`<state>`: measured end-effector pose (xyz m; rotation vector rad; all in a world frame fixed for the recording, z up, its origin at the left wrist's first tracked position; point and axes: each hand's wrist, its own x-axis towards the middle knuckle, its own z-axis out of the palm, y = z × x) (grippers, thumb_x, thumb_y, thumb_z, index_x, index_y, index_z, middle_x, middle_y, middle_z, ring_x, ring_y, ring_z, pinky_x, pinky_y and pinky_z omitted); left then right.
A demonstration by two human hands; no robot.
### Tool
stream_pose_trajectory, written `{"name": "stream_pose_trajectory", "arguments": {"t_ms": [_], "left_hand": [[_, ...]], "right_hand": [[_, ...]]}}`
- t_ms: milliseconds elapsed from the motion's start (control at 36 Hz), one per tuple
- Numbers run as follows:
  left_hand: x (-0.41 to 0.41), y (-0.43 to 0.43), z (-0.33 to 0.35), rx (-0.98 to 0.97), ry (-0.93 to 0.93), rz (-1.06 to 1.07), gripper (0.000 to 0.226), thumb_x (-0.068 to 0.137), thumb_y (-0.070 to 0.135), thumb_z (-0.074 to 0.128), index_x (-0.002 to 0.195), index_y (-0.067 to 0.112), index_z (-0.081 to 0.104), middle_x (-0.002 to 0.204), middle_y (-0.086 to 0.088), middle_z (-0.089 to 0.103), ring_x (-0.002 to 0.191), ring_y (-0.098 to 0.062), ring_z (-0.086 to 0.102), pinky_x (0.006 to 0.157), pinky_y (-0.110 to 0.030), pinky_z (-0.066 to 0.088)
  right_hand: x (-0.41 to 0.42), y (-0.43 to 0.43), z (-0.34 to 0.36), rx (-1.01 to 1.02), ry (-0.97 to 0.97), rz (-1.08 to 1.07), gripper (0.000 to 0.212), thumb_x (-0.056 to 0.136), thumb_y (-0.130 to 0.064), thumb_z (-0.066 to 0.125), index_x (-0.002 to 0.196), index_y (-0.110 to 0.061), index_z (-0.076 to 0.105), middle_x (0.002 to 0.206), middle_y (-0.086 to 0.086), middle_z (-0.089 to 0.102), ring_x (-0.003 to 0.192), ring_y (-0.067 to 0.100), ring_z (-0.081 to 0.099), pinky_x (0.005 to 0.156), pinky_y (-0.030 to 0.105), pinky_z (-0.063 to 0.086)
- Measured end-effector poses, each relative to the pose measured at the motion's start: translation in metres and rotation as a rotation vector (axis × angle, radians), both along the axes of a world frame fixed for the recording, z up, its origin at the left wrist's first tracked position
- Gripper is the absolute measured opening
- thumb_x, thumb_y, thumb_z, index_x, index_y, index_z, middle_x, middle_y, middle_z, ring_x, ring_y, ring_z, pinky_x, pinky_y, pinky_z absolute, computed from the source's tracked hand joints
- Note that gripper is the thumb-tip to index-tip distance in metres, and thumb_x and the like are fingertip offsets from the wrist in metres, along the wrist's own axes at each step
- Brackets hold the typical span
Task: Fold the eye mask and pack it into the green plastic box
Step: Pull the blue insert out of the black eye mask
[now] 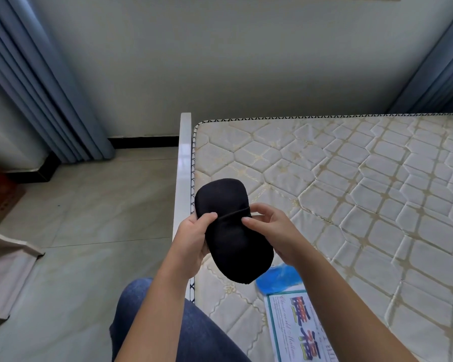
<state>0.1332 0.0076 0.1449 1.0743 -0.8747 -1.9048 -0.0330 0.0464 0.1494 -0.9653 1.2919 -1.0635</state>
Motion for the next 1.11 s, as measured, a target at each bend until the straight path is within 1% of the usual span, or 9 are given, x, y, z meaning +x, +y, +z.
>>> {"name": "stream_pose_trajectory", "arguments": {"t_ms": [139, 222, 389, 500, 667, 750, 834, 972, 1111], "left_hand": [[0.006, 0.001, -0.002, -0.055, -0.089, -0.047, 0.016, 0.089, 0.003, 0.053, 0.097, 0.011, 0.065, 0.076, 0.000, 0.074, 0.070, -0.013, 0.071, 0.055, -0.023, 0.055], [0.008, 0.000, 0.000, -0.107, -0.153, -0.070, 0.015, 0.089, 0.007, 0.055, 0.096, 0.015, 0.065, 0.079, 0.002, 0.075, 0.074, -0.014, 0.071, 0.058, -0.025, 0.056], [0.006, 0.000, 0.008, -0.176, -0.192, -0.071, 0.011, 0.089, 0.025, 0.059, 0.097, 0.020, 0.064, 0.082, 0.006, 0.076, 0.078, -0.010, 0.071, 0.059, -0.019, 0.054], [0.004, 0.002, 0.006, -0.239, -0.341, 0.110, 0.025, 0.083, 0.025, 0.067, 0.103, 0.020, 0.054, 0.099, 0.001, 0.065, 0.088, -0.009, 0.063, 0.064, -0.012, 0.050], [0.001, 0.000, 0.012, -0.327, -0.408, 0.268, 0.022, 0.082, 0.012, 0.066, 0.086, 0.026, 0.050, 0.088, 0.003, 0.058, 0.079, -0.010, 0.055, 0.068, -0.017, 0.046], [-0.003, 0.002, 0.015, -0.323, -0.370, 0.192, 0.012, 0.085, 0.012, 0.063, 0.079, 0.021, 0.057, 0.071, 0.006, 0.061, 0.064, -0.007, 0.054, 0.052, -0.011, 0.044], [-0.008, 0.009, 0.015, -0.157, -0.320, -0.026, 0.019, 0.092, 0.025, 0.054, 0.076, 0.018, 0.063, 0.061, 0.007, 0.068, 0.059, -0.007, 0.058, 0.050, -0.016, 0.040], [-0.014, 0.020, 0.012, 0.019, -0.368, -0.300, 0.054, 0.096, 0.051, 0.029, 0.085, 0.019, 0.071, 0.081, 0.003, 0.076, 0.078, -0.009, 0.070, 0.067, -0.026, 0.045], [-0.021, 0.026, 0.007, 0.077, -0.198, -0.291, 0.051, 0.091, 0.061, 0.024, 0.115, 0.031, 0.058, 0.104, -0.002, 0.071, 0.095, -0.016, 0.065, 0.073, -0.030, 0.046]], "right_hand": [[0.001, -0.004, 0.006, 0.001, 0.056, 0.016, 0.014, 0.085, -0.019, 0.064, 0.099, -0.019, 0.063, 0.080, -0.004, 0.074, 0.077, 0.010, 0.070, 0.061, 0.018, 0.053], [0.003, -0.008, 0.008, -0.004, 0.083, -0.006, 0.023, 0.083, -0.022, 0.066, 0.105, -0.018, 0.060, 0.082, -0.001, 0.073, 0.077, 0.009, 0.070, 0.061, 0.017, 0.053], [0.008, -0.010, 0.009, -0.001, 0.047, 0.019, 0.014, 0.083, -0.012, 0.065, 0.092, -0.022, 0.065, 0.085, -0.005, 0.072, 0.082, 0.009, 0.070, 0.067, 0.017, 0.054], [0.012, -0.014, 0.008, 0.009, -0.047, -0.143, 0.017, 0.085, -0.006, 0.061, 0.101, -0.009, 0.064, 0.094, 0.008, 0.070, 0.091, 0.022, 0.067, 0.076, 0.028, 0.055], [0.022, -0.020, 0.011, 0.067, -0.329, -0.351, 0.026, 0.086, -0.001, 0.056, 0.112, -0.001, 0.056, 0.105, 0.016, 0.065, 0.098, 0.029, 0.063, 0.076, 0.033, 0.054], [0.029, -0.022, 0.014, 0.064, -0.474, -0.411, 0.014, 0.086, 0.002, 0.054, 0.098, 0.001, 0.060, 0.091, 0.014, 0.064, 0.086, 0.026, 0.063, 0.073, 0.031, 0.055], [0.035, -0.023, 0.017, 0.058, -0.597, -0.445, 0.006, 0.085, 0.003, 0.054, 0.085, 0.000, 0.059, 0.074, 0.010, 0.063, 0.071, 0.020, 0.062, 0.063, 0.025, 0.055], [0.044, -0.024, 0.021, 0.046, -0.771, -0.527, 0.009, 0.083, 0.006, 0.055, 0.080, 0.001, 0.062, 0.074, 0.011, 0.065, 0.072, 0.021, 0.064, 0.060, 0.024, 0.058], [0.048, -0.021, 0.021, 0.053, -0.730, -0.503, 0.008, 0.082, 0.000, 0.056, 0.076, -0.001, 0.062, 0.065, 0.009, 0.064, 0.060, 0.018, 0.063, 0.057, 0.025, 0.056]]}}
